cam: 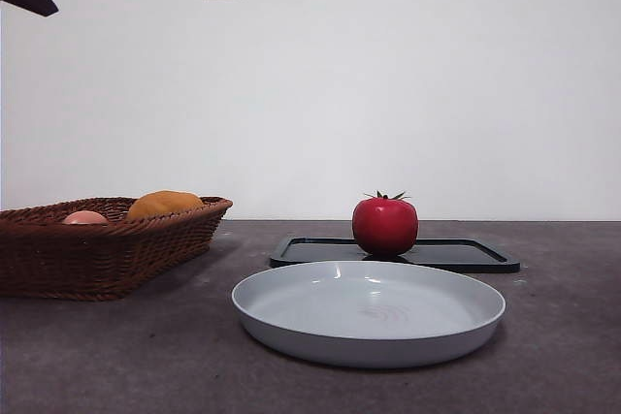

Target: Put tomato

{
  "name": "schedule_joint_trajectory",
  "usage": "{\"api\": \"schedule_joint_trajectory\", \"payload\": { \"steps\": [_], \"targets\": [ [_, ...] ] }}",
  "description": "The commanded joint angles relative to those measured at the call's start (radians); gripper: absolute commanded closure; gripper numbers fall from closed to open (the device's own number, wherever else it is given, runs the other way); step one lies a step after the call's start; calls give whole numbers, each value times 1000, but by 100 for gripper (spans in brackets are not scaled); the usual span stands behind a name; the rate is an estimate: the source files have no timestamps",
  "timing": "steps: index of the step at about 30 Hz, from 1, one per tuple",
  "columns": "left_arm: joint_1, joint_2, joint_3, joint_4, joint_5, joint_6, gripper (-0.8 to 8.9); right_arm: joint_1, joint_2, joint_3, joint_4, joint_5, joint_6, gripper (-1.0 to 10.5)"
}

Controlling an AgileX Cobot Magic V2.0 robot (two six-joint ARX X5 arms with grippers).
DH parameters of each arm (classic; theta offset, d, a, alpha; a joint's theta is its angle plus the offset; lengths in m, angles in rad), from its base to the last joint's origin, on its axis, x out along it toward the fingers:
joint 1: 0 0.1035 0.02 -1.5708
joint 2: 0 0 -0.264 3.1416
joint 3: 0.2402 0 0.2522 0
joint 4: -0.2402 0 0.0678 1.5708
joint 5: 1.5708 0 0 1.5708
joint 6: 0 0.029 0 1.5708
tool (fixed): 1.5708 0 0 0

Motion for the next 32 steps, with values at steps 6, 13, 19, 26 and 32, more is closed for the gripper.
{"api": "schedule_joint_trajectory", "payload": {
  "steps": [6, 13, 19, 26, 32],
  "targets": [
    [-4, 6, 19, 8, 9, 12, 810, 5, 6, 7, 3, -2, 7, 934],
    [-4, 6, 19, 8, 9, 11, 806, 5, 5, 7, 3, -3, 7, 934],
    [-4, 6, 19, 8, 9, 11, 806, 5, 5, 7, 4, -2, 7, 934],
    [-4, 6, 19, 8, 9, 11, 806, 5, 5, 7, 4, -2, 7, 934],
    [-4, 6, 19, 8, 9, 11, 806, 5, 5, 7, 4, -2, 7, 934]
  ]
}}
